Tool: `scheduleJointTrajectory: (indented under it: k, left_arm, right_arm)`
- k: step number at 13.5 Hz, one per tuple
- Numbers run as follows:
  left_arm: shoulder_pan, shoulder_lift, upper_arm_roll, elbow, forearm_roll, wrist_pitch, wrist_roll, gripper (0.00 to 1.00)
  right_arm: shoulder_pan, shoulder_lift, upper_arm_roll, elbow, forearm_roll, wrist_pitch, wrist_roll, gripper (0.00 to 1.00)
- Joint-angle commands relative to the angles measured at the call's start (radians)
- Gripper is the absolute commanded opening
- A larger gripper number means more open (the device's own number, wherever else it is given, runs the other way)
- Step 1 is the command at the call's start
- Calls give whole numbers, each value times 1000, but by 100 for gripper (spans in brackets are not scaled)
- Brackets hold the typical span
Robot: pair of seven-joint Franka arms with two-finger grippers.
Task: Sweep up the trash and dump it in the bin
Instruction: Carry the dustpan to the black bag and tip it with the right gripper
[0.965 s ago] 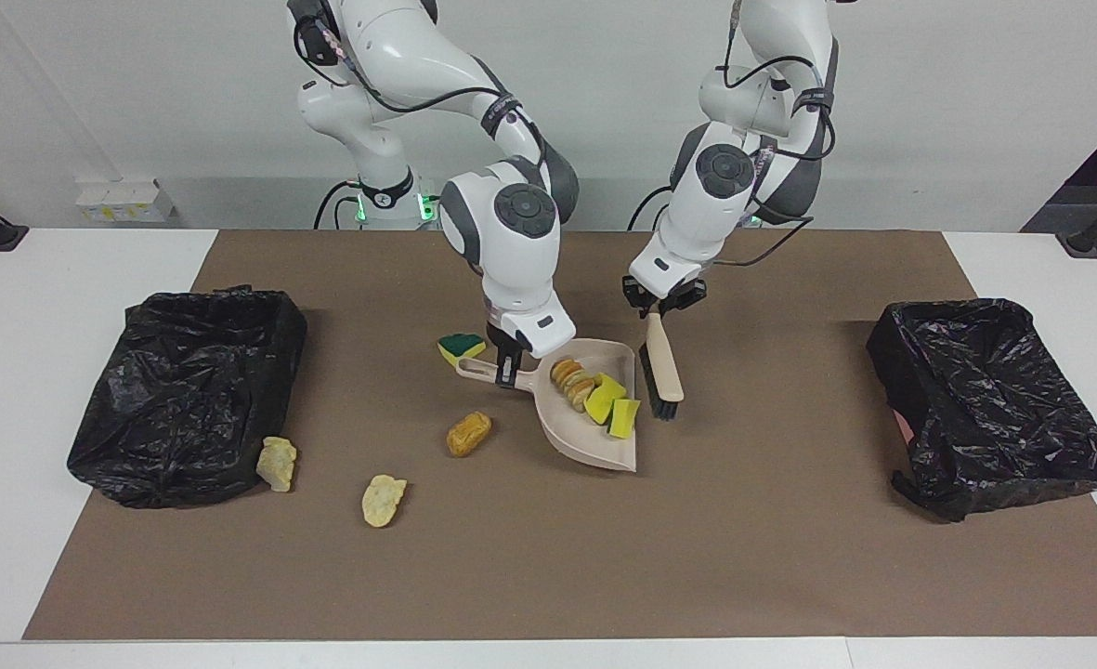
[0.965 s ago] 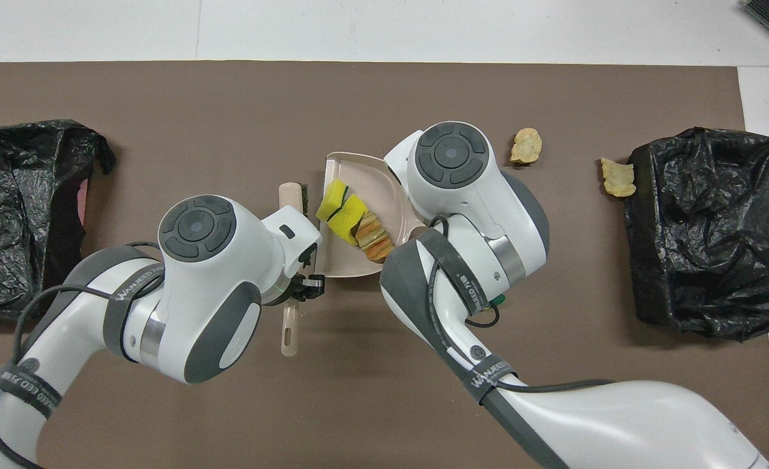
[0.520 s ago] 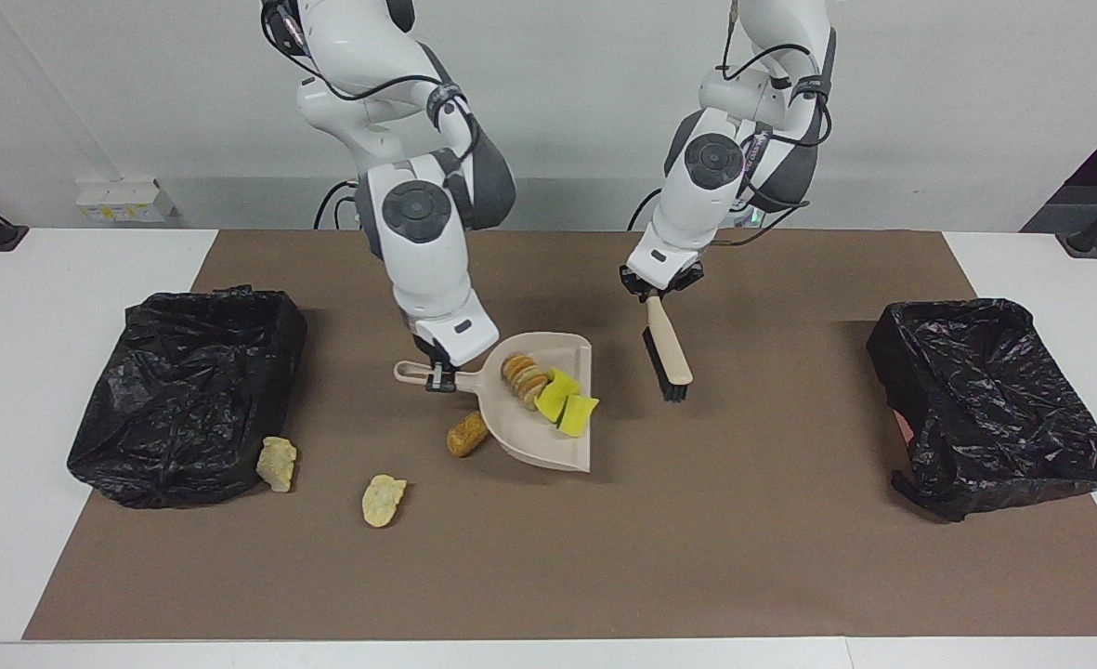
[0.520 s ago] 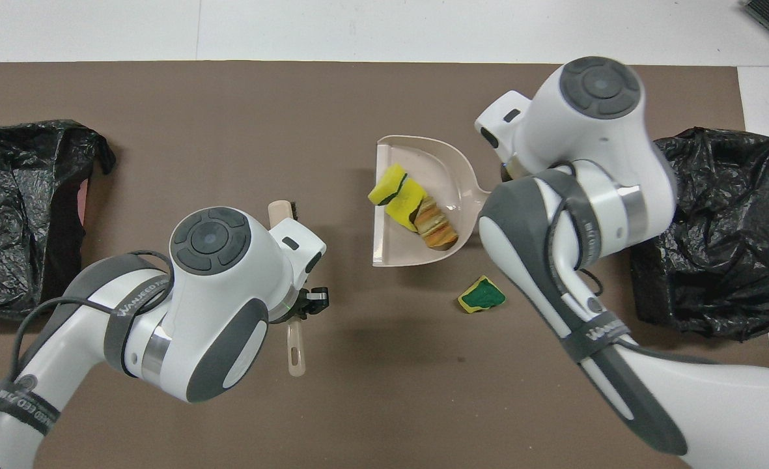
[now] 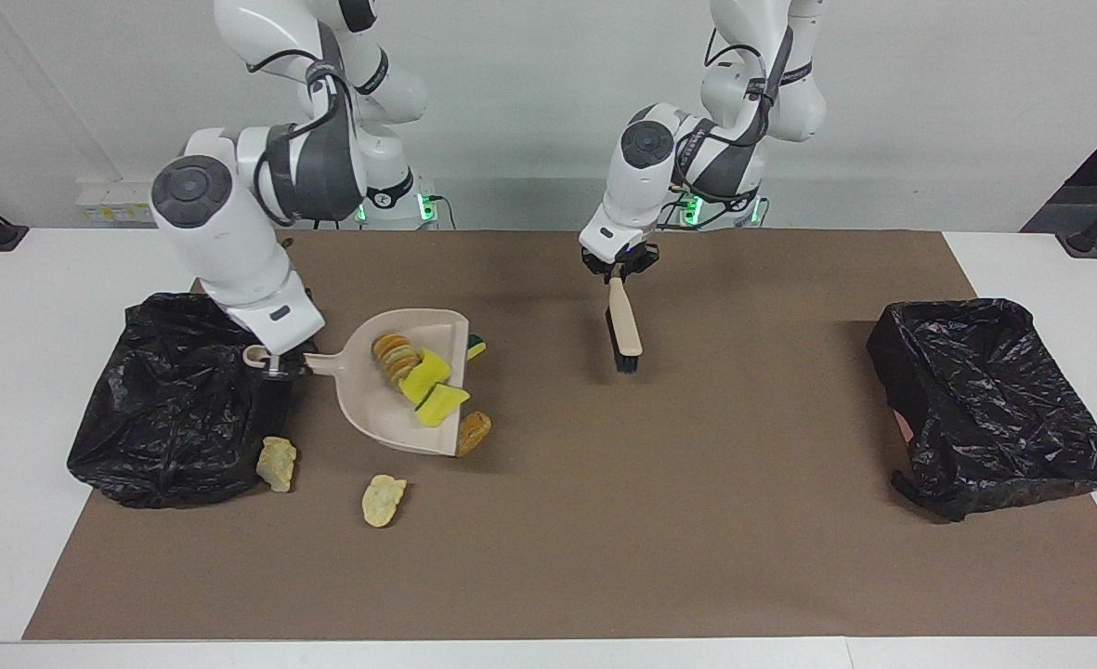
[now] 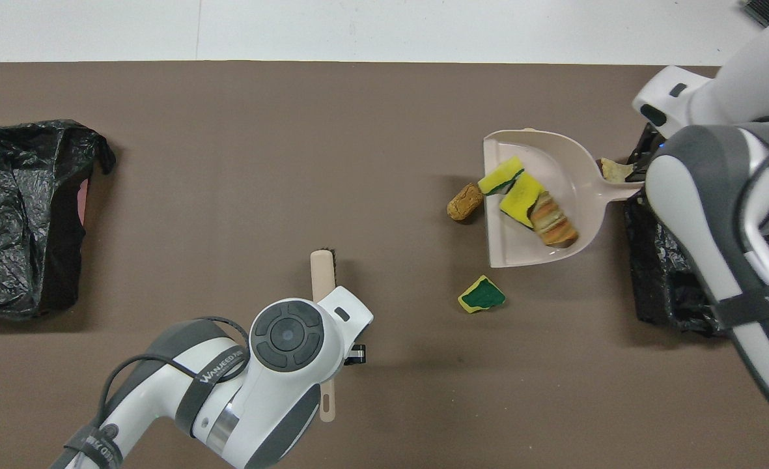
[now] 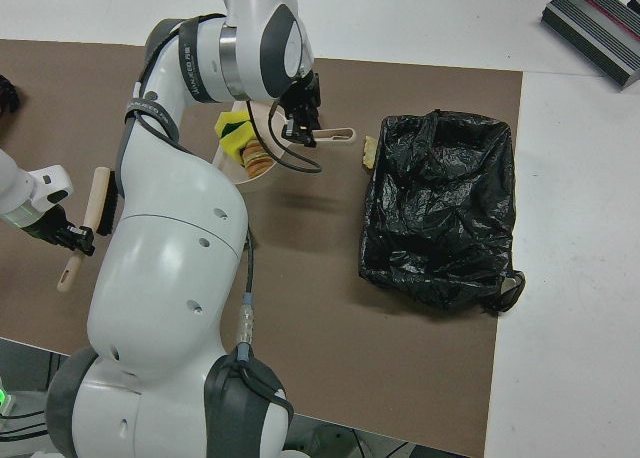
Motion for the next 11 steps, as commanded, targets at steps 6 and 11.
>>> scheduleJointTrajectory:
  k: [6,11]
  left_arm:
    - [-32,-61,12,-88,-32,23,-25,0]
    - [-31,-53,14,-95,-86,31,-30,0]
  right_arm:
    - [-287,-39,1,29,-155,46,-357,0]
    - [-311,-44,4,19,-457,161,-306,0]
